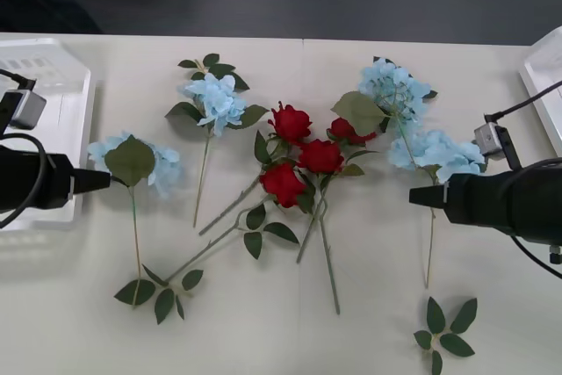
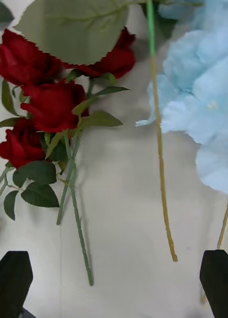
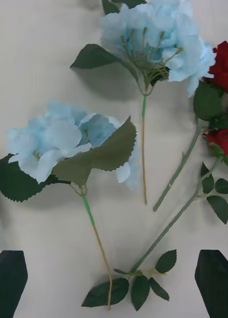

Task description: Put the red flowers into the right box and the blue flowers into the left box

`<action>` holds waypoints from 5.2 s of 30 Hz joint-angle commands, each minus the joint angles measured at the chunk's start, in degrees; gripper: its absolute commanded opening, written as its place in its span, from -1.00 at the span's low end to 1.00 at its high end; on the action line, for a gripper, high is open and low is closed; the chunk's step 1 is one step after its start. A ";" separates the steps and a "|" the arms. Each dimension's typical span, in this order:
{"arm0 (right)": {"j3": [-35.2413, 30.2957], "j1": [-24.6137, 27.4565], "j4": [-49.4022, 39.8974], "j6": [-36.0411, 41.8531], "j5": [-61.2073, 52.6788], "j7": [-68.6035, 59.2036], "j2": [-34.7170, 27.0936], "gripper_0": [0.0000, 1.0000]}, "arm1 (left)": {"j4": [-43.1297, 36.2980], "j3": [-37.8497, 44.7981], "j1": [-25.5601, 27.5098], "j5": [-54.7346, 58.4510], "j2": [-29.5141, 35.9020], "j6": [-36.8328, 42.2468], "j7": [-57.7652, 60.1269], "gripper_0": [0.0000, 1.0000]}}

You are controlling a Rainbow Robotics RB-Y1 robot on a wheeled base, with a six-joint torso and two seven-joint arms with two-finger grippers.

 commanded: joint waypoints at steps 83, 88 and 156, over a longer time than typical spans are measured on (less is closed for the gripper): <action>16.30 -8.73 16.21 -6.16 32.63 -4.68 -3.06 1.00 | 23.60 -20.00 -2.46 -17.41 -3.37 -22.92 6.04 -1.00; 16.47 -8.91 18.58 -9.76 31.84 -4.51 -3.06 1.00 | 20.26 -16.75 -2.37 -13.45 -3.28 -20.81 5.69 -1.00; 3.81 -12.51 16.38 -2.56 31.66 -2.05 -4.73 -1.00 | 56.12 -9.11 -19.95 -20.39 17.29 -39.88 2.26 -1.00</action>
